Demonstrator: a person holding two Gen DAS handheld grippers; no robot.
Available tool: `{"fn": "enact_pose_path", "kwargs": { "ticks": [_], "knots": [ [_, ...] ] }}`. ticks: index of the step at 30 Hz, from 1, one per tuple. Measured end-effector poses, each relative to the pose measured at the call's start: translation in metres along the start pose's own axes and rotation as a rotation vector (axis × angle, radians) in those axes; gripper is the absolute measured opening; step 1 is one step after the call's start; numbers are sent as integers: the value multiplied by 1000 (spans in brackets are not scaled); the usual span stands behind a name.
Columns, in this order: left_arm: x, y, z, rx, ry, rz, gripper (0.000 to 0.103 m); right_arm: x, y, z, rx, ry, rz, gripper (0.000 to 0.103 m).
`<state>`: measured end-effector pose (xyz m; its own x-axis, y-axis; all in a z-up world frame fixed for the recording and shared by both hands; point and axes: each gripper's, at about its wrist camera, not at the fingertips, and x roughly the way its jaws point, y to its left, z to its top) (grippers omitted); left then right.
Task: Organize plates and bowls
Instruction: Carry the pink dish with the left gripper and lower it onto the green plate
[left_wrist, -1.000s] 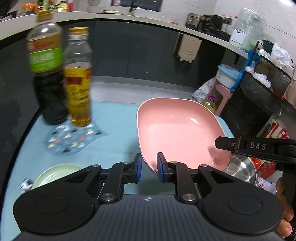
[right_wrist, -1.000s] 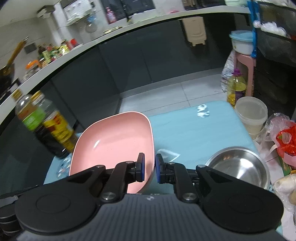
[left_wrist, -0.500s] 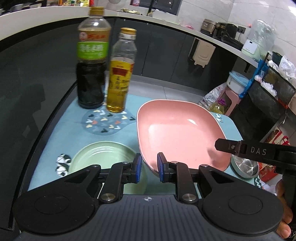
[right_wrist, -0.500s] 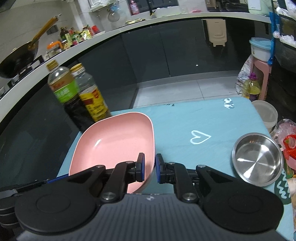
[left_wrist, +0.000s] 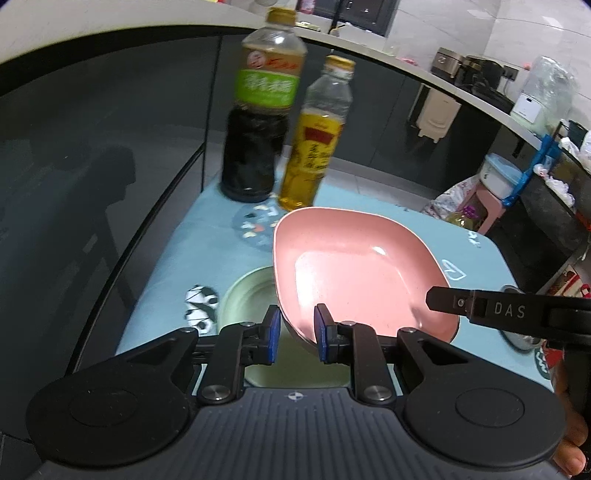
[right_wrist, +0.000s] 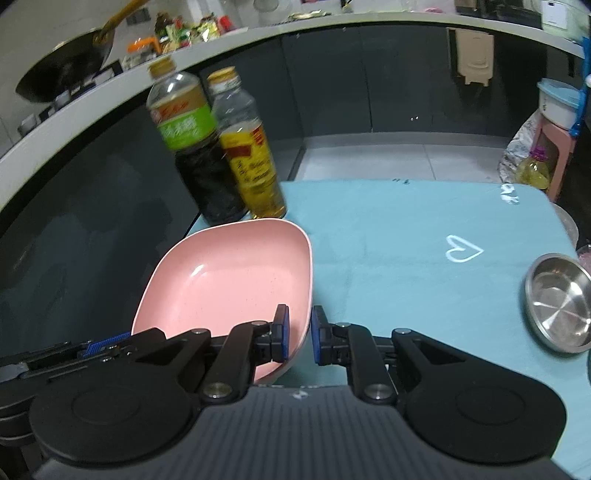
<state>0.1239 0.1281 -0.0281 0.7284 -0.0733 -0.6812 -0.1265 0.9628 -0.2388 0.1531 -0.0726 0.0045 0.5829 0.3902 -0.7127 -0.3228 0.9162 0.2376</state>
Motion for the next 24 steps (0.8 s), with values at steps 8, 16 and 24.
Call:
{"fn": "enact_pose_path", "kwargs": {
  "ticks": [8,16,24],
  "knots": [
    [14,23,-9,-24,46,6,17,19,25,-8,-40,55,-27,13],
    [25,30,-15,-21,71,12,17,36,32,-15,-43,106,-54,13],
    [33,34,-18,-16,80,28,17,47,34,-19,-52,135,-70,13]
  ]
}}
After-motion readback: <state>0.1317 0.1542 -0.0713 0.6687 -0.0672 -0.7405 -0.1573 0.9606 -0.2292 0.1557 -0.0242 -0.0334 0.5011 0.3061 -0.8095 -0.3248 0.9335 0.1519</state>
